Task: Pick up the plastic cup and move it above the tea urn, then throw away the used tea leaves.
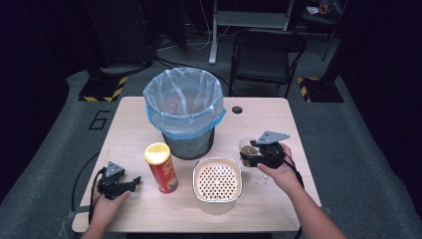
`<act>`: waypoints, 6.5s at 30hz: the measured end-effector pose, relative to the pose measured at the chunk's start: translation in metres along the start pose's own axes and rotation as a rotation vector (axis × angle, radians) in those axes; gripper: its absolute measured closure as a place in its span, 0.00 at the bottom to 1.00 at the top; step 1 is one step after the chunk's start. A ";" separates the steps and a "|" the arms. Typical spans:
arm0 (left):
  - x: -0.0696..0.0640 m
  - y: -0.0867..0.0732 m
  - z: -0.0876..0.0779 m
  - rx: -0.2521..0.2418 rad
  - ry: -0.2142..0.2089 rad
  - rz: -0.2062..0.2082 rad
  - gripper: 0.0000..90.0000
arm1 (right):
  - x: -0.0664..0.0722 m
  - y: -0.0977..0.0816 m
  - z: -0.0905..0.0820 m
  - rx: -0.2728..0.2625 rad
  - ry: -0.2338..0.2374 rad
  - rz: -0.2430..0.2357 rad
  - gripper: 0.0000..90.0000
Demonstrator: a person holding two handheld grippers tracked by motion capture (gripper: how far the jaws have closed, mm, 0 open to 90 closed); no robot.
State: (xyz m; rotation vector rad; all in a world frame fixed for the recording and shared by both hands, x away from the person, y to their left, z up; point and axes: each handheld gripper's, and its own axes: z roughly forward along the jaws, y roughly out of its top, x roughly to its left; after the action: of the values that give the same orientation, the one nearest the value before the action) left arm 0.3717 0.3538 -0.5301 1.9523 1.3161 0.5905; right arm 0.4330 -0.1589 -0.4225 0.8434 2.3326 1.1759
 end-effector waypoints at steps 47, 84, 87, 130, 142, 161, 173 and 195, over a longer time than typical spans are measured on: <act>0.000 0.001 0.001 0.001 0.000 0.004 0.29 | 0.024 0.051 -0.008 -0.170 0.005 -0.460 0.41; 0.000 0.000 0.001 -0.001 -0.004 -0.003 0.29 | 0.081 0.034 0.017 -0.190 -0.274 -1.068 0.43; 0.000 0.000 0.001 -0.001 -0.004 -0.002 0.29 | 0.093 0.031 0.018 -0.168 -0.338 -1.199 0.43; 0.000 0.000 0.000 0.001 -0.007 -0.001 0.29 | 0.133 0.016 0.012 -0.084 -0.542 -1.766 0.43; 0.000 0.000 0.000 0.001 -0.007 -0.002 0.29 | 0.135 0.019 0.010 -0.141 -0.574 -1.772 0.43; 0.000 0.000 0.000 0.001 -0.007 -0.001 0.29 | 0.136 0.018 0.009 -0.117 -0.558 -1.779 0.42; 0.000 0.000 0.000 0.002 -0.005 0.002 0.29 | 0.137 0.017 0.009 -0.173 -0.615 -1.747 0.42; 0.000 0.000 0.000 0.002 -0.004 0.005 0.29 | 0.139 0.017 0.006 -0.371 -0.671 -1.245 0.42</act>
State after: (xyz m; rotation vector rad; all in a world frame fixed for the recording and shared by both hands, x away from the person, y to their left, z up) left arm 0.3724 0.3539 -0.5299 1.9579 1.3101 0.5873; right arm 0.3387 -0.0545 -0.4223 -0.3440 1.4747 0.5579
